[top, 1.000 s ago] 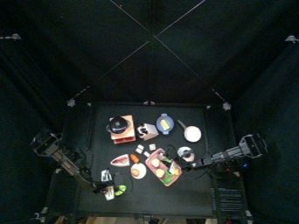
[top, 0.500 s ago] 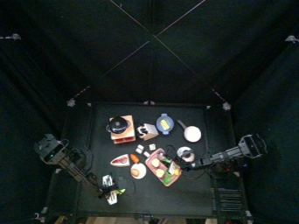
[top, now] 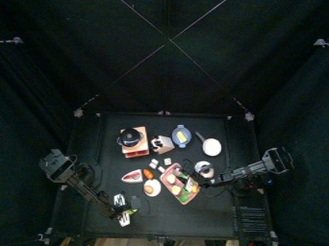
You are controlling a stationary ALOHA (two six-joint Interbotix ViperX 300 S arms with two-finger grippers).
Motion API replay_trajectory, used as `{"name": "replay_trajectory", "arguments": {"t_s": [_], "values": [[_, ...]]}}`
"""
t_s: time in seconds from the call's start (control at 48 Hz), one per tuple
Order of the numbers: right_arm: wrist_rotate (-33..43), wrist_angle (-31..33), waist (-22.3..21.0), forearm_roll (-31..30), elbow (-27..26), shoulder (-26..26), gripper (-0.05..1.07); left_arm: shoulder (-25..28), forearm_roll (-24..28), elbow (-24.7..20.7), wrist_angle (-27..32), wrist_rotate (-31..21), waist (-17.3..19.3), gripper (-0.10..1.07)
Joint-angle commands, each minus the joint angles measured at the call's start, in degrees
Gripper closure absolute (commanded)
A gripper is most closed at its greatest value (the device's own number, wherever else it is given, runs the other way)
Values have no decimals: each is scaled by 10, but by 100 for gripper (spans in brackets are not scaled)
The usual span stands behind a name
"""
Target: Move starfruit to cutting position in front middle
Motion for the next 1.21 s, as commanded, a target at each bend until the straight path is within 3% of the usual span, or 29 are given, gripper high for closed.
{"name": "replay_trajectory", "arguments": {"t_s": [0.0,0.271,0.625,1.188], "values": [[0,-1,1,-2,-12,-6,23,1,-5,-6,-9,-1,4,-3],[0,-1,1,-2,-11,-6,23,16,-16,1,-50,1,14,-3],[1,-1,1,-2,-11,-5,23,18,-44,12,-54,-1,20,0],[1,-1,1,-2,-11,-5,23,8,-43,11,-50,4,25,21]]}}
